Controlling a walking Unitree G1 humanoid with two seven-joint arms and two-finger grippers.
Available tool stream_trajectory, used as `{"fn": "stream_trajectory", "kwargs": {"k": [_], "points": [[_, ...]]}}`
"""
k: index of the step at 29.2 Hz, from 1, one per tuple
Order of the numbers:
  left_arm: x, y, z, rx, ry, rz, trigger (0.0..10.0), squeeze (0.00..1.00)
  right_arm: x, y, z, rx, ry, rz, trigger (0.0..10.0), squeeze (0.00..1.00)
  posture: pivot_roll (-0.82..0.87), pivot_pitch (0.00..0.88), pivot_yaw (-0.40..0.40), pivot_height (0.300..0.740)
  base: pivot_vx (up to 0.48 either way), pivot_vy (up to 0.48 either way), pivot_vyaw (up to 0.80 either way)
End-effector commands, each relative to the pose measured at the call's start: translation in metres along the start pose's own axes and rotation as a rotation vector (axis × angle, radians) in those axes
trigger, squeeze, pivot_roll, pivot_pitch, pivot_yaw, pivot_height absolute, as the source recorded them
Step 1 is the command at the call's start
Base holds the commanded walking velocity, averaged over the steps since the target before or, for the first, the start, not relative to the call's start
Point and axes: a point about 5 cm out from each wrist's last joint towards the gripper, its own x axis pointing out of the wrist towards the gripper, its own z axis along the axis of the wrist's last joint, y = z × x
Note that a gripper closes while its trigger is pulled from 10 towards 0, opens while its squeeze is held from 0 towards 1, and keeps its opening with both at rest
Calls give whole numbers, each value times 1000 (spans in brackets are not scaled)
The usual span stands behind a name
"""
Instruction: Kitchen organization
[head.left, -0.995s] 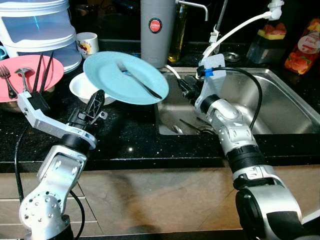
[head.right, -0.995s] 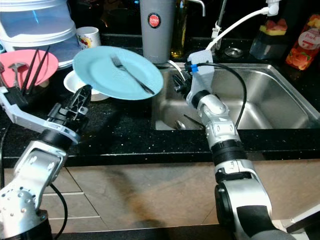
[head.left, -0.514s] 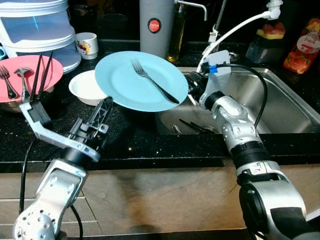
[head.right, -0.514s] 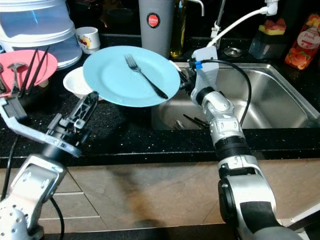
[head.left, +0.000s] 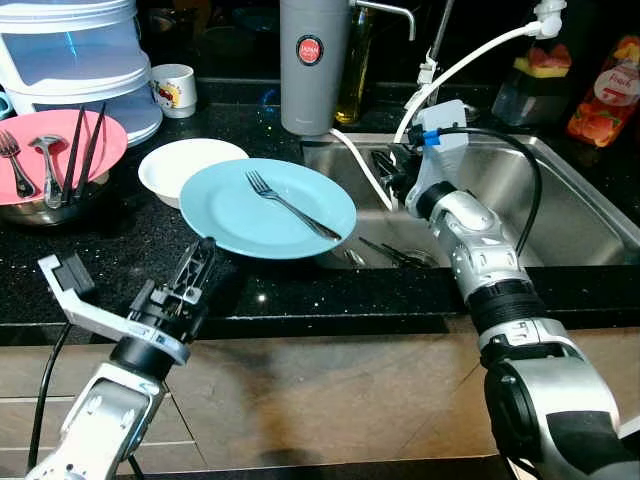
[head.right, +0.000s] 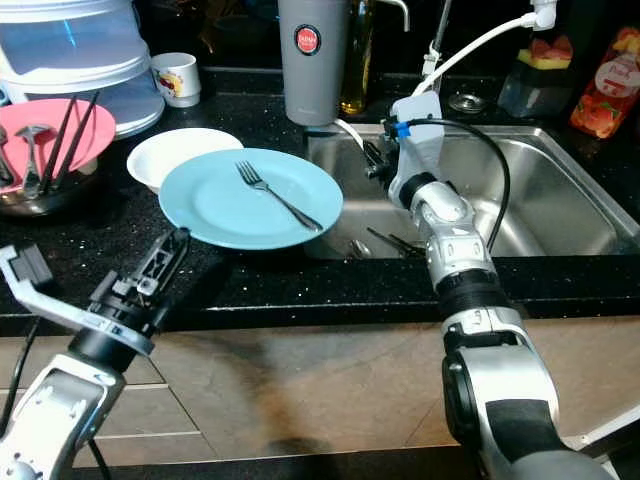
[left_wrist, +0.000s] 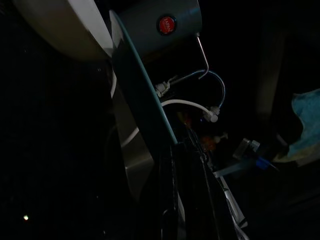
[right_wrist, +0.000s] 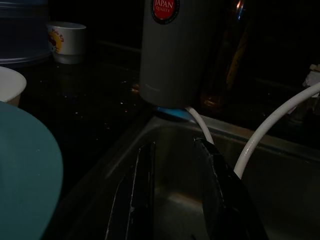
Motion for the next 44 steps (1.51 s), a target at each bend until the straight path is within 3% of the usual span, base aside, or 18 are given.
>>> {"fn": "stream_trajectory", "kwargs": {"k": [1, 10, 18, 22, 33, 40, 41, 43, 44], "points": [[-3, -1, -5, -14, 42, -19, 0, 0, 1, -2, 3, -2, -16, -9, 10000, 0, 82, 76, -11, 740, 0, 0, 0], [-7, -4, -16, -28, 148, -59, 0, 0, 1, -3, 3, -4, -19, -12, 10000, 0, 80, 72, -9, 740, 0, 0, 0], [-15, 5, -17, 15, 197, -7, 0, 0, 1, -4, 3, -3, -18, -11, 10000, 0, 84, 81, -9, 740, 0, 0, 0], [-17, 12, -12, 40, 163, 35, 0, 0, 1, -3, 2, -1, -17, -9, 10000, 0, 86, 82, -9, 740, 0, 0, 0], [-12, 25, 21, 97, -58, 104, 0, 0, 1, 0, 1, 6, -16, -1, 10000, 0, 85, 85, -7, 740, 0, 0, 0], [-11, 28, 22, 120, -55, 115, 0, 0, 1, 1, 0, 7, -14, 0, 10000, 0, 85, 85, -7, 740, 0, 0, 0], [-9, 29, 16, 148, -3, 114, 4980, 0, 1, 1, 0, 8, -14, 0, 10000, 0, 85, 85, -7, 740, 0, 0, 0], [-8, 30, 10, 173, 40, 116, 4980, 0, 1, 1, 0, 9, -13, 1, 10000, 0, 85, 85, -7, 740, 0, 0, 0], [-7, 31, 6, 188, 69, 123, 10000, 0, 1, 2, 0, 9, -13, 1, 10000, 0, 87, 85, -7, 740, 0, 0, 0]]}}
